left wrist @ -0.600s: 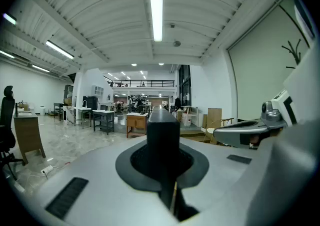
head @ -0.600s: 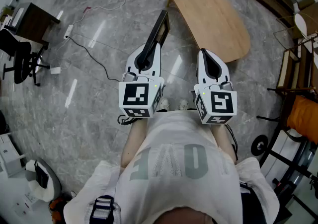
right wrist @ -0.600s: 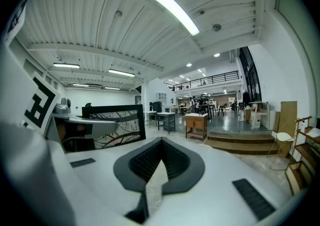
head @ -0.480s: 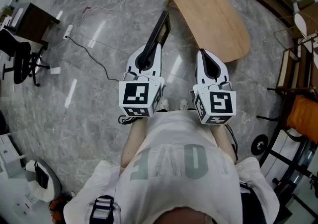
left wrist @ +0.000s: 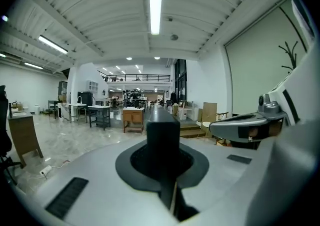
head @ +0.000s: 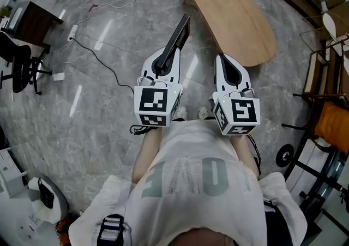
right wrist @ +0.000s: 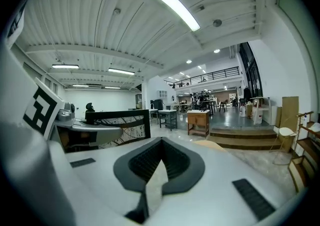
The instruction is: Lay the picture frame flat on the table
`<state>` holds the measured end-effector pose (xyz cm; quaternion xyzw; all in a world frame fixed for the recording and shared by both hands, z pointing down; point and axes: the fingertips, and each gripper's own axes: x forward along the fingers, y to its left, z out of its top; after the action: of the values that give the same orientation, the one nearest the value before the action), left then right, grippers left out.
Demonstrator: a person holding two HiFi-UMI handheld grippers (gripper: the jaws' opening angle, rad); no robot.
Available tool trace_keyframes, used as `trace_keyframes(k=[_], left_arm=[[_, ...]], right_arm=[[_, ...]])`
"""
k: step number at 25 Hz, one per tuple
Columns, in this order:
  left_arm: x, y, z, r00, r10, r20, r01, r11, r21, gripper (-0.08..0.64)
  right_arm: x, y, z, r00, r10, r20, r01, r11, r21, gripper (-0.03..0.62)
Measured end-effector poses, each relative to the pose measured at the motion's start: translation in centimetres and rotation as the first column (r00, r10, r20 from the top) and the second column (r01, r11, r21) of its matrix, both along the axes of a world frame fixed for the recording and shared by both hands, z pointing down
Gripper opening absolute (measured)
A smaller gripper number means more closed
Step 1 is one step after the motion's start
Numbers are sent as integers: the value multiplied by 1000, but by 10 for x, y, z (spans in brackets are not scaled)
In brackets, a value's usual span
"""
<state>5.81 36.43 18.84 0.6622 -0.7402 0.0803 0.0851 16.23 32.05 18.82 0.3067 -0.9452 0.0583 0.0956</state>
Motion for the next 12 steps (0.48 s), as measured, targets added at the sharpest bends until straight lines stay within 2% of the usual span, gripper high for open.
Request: trace_keyframes(k=[7,12], left_arm=[[-23,10,5,999,24,-31,-24,1000,4,18],[-38,12,16,998,12,-60,-13,1000,-2,18]], right_arm=[[-17,15,9,1000,19,15,-18,999,-44,6],[-15,13,18,999,44,-29,-44,999,-27,6]])
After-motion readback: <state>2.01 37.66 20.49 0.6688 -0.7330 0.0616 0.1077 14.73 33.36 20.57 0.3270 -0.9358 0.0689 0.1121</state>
